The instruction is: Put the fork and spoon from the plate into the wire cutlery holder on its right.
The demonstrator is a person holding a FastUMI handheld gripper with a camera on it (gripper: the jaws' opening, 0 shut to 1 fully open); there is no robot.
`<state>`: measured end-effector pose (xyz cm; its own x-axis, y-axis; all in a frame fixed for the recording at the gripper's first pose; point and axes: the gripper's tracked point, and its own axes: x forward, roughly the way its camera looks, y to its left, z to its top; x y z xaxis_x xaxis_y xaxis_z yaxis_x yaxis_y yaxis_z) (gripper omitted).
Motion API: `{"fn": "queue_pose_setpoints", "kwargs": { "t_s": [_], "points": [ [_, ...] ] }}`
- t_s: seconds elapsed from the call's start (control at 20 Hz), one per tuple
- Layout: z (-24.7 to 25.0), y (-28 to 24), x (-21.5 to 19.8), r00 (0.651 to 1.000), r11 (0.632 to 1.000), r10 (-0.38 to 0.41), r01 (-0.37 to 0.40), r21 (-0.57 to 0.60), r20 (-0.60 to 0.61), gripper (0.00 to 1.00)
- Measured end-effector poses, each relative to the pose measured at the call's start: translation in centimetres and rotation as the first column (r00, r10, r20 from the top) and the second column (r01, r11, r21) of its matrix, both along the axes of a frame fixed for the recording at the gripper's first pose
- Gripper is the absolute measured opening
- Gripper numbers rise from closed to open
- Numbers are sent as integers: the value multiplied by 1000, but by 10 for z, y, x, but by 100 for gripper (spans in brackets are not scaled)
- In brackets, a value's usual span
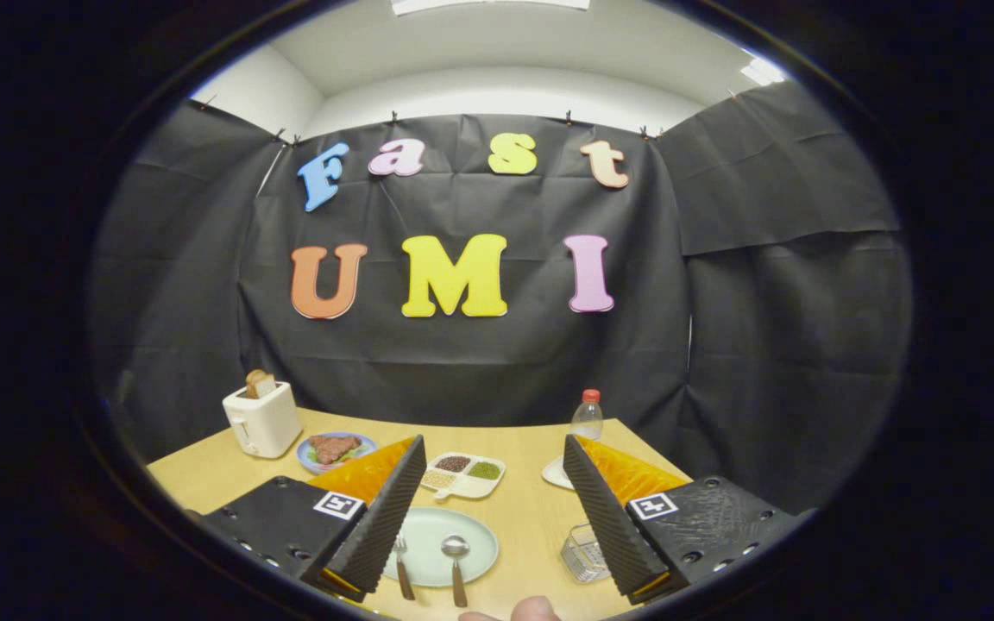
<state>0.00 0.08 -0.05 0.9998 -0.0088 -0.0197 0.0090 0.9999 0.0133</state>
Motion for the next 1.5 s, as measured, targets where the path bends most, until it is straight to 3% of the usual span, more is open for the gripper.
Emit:
{"fn": "queue_pose_setpoints", "kwargs": {
  "t_s": [0.4,0.55,0.75,0.95,1.25,1.5],
  "points": [
    [-17,16,5,994,999,33,-37,-39,-103,96],
    [-47,28,9,974,996,58,-73,-61,-217,96],
    [-99,34,11,910,990,79,-118,-72,-406,95],
    [-145,37,13,815,992,67,-114,-47,-576,96],
    [-186,26,7,728,987,6,-115,-113,-686,96],
    [-214,32,-11,627,988,77,-152,-25,-775,93]
  ]
}}
